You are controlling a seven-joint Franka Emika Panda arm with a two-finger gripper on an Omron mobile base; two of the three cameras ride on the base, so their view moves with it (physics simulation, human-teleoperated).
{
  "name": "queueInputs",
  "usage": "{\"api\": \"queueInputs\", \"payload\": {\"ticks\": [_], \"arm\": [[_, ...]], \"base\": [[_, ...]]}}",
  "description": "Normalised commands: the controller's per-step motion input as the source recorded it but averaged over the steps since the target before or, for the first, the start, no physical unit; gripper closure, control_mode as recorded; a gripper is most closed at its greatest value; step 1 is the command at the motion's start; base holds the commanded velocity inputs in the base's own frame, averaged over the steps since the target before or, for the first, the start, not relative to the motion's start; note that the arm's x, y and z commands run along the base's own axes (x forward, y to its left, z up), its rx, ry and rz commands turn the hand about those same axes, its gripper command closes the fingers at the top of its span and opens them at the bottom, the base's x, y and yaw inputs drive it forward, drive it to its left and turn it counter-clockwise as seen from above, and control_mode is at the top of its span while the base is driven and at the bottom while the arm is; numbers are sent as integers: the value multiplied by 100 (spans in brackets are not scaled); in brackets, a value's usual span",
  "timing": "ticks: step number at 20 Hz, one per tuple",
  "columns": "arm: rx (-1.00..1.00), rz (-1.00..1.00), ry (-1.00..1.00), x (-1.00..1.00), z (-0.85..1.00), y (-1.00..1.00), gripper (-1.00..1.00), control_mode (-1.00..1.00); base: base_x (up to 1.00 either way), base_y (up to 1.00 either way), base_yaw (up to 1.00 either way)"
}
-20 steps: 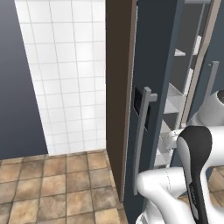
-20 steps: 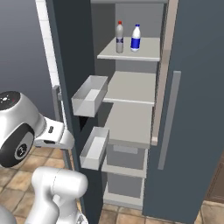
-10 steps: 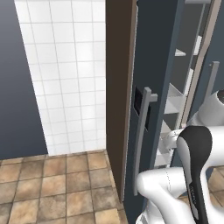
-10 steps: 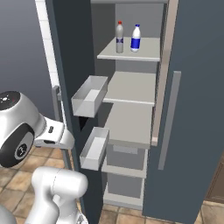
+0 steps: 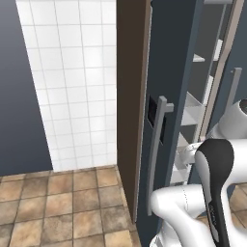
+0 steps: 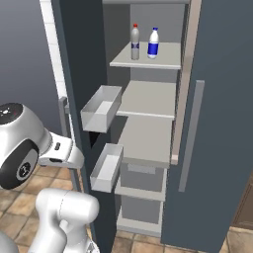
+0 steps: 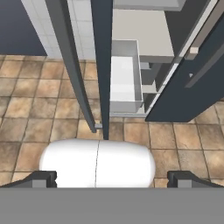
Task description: Take the bottled waters from the counter and place them in the freezer to freeze. Close the freezer door after placing the bottles.
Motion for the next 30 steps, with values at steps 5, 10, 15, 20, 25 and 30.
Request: {"api": "queueInputs", "payload": {"ticks": [5,10,15,20,25,30], "arm": [[0,-2,-1,0,0,1,-100,-100],[0,-18,-5,14,0,47,-100,-100],[-2,-24,-10,22,0,43,-100,-100],[-3,-22,-9,32,1,34,-100,-100],[-5,-19,-21,49,3,21,-100,-100],[-16,-30,-16,42,0,0,-100,-100]], "base": [[0,0,0],[0,0,0],[0,0,0],[0,0,0],[0,0,0],[0,0,0]]}}
